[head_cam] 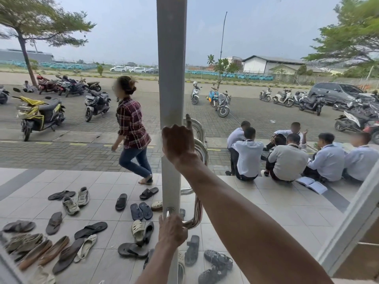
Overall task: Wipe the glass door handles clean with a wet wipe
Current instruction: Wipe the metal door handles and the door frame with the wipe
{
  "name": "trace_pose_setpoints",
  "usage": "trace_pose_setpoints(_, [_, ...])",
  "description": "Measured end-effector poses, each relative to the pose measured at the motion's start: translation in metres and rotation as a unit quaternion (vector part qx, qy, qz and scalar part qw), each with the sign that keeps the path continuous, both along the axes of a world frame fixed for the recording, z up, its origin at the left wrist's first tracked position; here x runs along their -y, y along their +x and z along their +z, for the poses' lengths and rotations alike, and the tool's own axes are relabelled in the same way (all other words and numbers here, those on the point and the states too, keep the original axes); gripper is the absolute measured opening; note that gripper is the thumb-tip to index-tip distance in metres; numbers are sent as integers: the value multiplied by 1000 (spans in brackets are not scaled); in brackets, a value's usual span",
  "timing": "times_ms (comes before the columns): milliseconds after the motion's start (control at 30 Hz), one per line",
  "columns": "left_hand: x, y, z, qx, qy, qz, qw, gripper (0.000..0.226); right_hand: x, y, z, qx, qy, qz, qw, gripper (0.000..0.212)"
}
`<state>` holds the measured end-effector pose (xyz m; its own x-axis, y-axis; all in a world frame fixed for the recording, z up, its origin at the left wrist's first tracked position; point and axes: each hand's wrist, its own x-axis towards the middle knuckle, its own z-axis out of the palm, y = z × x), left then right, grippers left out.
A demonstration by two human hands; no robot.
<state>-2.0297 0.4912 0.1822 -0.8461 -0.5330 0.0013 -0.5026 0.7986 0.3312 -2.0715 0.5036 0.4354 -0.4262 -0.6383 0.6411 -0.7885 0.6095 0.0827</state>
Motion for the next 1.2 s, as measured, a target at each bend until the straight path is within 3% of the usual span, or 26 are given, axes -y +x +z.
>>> trace_pose_setpoints(200, [22,-3,46,-237,-27,32,971,58,-18,-11,-14,-53,-36,6,998,13])
trace_pose_setpoints(400, [40,-15,98,-347,-76,1,935,71,-19,-7,-10,-46,-33,-1,998,13])
trace_pose_setpoints(500, [40,-17,111,-345,-69,6,936,67,-7,-5,-2,-7,-8,-1,1000,8])
trace_pose_setpoints(667, [35,-13,112,-314,-63,3,947,67,-13,-6,-6,27,-16,17,999,20])
trace_pose_setpoints(833, [37,-9,114,-287,-73,-5,955,77,-33,-6,-7,16,-35,38,999,20])
trace_pose_setpoints(1200, [40,-7,119,-274,-83,-15,958,70,-15,-6,-1,14,-23,18,999,17])
